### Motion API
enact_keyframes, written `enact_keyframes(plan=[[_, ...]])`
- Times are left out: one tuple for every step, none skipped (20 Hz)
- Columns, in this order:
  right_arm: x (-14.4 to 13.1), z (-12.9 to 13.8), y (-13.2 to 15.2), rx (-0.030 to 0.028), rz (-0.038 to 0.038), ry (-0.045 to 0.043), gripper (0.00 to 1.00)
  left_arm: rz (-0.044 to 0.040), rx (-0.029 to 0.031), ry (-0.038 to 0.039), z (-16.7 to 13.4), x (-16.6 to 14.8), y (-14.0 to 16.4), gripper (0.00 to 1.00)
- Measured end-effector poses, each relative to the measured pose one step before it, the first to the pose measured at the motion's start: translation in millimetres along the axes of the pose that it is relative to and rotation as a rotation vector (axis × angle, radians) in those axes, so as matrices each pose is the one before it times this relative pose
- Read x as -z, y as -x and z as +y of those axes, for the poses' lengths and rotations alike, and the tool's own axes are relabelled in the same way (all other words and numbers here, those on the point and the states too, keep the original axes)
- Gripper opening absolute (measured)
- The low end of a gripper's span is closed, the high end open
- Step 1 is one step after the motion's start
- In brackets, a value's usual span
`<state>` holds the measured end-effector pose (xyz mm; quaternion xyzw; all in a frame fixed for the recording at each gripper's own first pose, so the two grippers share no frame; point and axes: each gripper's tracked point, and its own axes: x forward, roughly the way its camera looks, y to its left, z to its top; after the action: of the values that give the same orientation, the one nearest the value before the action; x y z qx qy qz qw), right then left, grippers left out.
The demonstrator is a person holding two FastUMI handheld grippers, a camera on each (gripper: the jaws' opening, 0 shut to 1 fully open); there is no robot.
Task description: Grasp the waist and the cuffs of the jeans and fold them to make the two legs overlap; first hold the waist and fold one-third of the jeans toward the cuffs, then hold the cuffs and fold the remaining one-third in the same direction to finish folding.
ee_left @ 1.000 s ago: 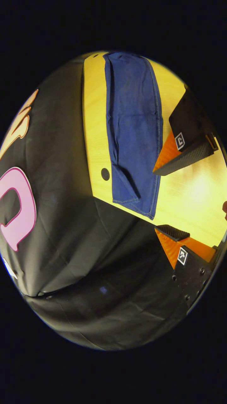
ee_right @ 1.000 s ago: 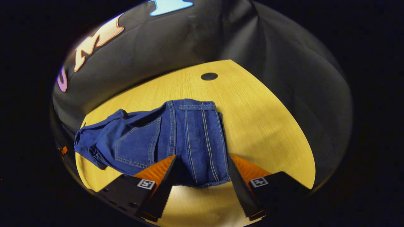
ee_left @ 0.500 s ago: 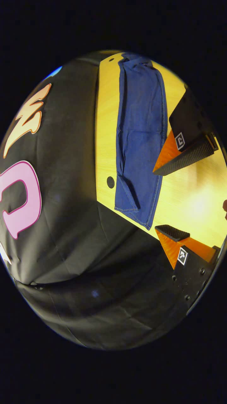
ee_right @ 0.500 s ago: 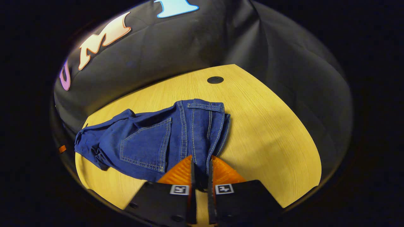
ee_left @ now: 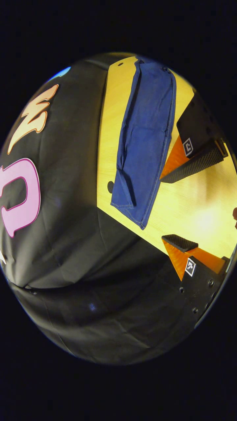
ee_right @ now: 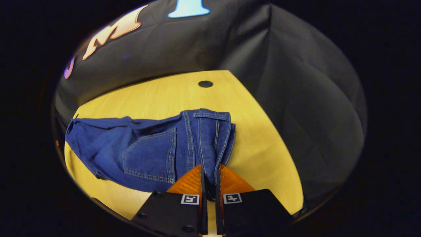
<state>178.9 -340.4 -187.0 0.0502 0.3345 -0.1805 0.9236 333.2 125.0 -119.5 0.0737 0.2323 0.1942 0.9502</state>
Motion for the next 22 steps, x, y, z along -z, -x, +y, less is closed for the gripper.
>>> enact_keyframes(plan=[[-11.18,-6.46,10.76,0.025,-0.02537,-0.02128,0.12,0.00042,0.01108,-0.00086,-0.84,-1.74,1.45,0.95],[-15.37,-1.95,12.53,0.01529,-0.03342,-0.01781,0.12,-0.00105,0.00978,-0.0042,0.89,-1.06,3.01,0.96],[-14.69,3.56,12.28,0.00256,-0.04143,-0.01948,0.12,-0.0041,0.0041,-0.0082,0.11,-2.19,1.55,0.96],[-14.51,11.24,9.32,-0.01325,-0.03655,-0.0178,0.07,-0.00378,0.00757,-0.00957,-0.61,0.01,1.56,0.96],[-16.09,12.11,19.66,-0.01707,-0.04181,-0.00207,0.09,0.002,0.0133,-0.01026,-1.82,-1.53,0.51,0.95],[-11.51,18.25,13.59,-0.0226,-0.03605,0.01366,0.09,0.00589,0.01781,-0.01033,-1.46,0.07,-1.49,0.95],[-12.44,25.44,17.49,-0.02809,-0.02533,0.02737,0.08,0.00223,0.01531,-0.01256,-1.43,-3.93,-1.33,0.95],[-13.97,31.29,11.65,-0.03098,-0.02552,0.02494,0.08,-0.0039,0.01586,-0.00822,-2.13,-9.23,1.54,0.95],[-10.96,29.83,5.41,-0.02847,-0.02078,0.00927,0.05,-0.00612,0.0216,-0.00427,-3.57,-8.24,1.22,0.96],[-10.86,29.49,6.76,-0.03273,-0.02056,-0.01031,0.07,-0.00352,0.01937,-0.00275,0.72,-1.98,7.85,0.95],[-4.95,26.89,5.68,-0.03483,-0.00995,-0.01408,0.05,-0.0087,0.01705,-0.00203,-1.2,-2.49,10.22,0.95],[-3.48,22.09,0.76,-0.02935,-0.01092,-0.01785,0.05,-0.00801,0.01616,-0.00075,-2.45,-2.09,3.26,0.95],[2.95,23.45,-9.01,-0.02411,-0.00768,-0.01272,0.05,-0.00821,0.01289,-0.00002,-0.69,-5.81,7.6,0.95],[-0.29,25.31,-3.96,-0.02177,-0.00647,-0.00996,0.05,-0.00945,0.01263,0.00237,3.3,-1.18,4.46,0.95],[0.57,21.87,-3.73,-0.03142,-0.00099,-0.01282,0.05,-0.00699,0.00926,0.0057,-0.77,-6.65,5.76,0.95],[-1.06,20.07,1.15,-0.0551,-0.00941,-0.01597,0.06,-0.00737,0.01058,0.00659,-0.31,0.64,0.43,0.95],[3.41,31.39,-0.78,-0.07022,-0.01303,-0.02279,0.05,-0.00643,0.00507,0.00563,1.42,-2.94,3.7,0.95],[1.63,28.81,-1.32,-0.09213,-0.00754,-0.03306,0.06,-0.00023,0.00195,0.00571,1.89,1.56,1.43,0.95],[3.98,29.04,-4.41,-0.09029,-0.00169,-0.03838,0.05,0.00238,0.00266,0.00998,-0.11,-0.69,0.36,1.0],[10.12,19.57,-9.35,-0.06815,0.01294,-0.03572,0.04,0.00009,0.00779,0.01221,2.27,0.14,-2.17,1.0],[15.99,13.22,-14.72,-0.03568,0.02897,-0.02563,0.05,0.00025,0.00589,0.00995,2.42,-0.64,-0.33,0.96],[19.83,3.96,-14.1,-0.01419,0.04327,-0.0243,0.05,0.0032,0.00089,0.00346,3.89,0.8,-0.2,0.96]])
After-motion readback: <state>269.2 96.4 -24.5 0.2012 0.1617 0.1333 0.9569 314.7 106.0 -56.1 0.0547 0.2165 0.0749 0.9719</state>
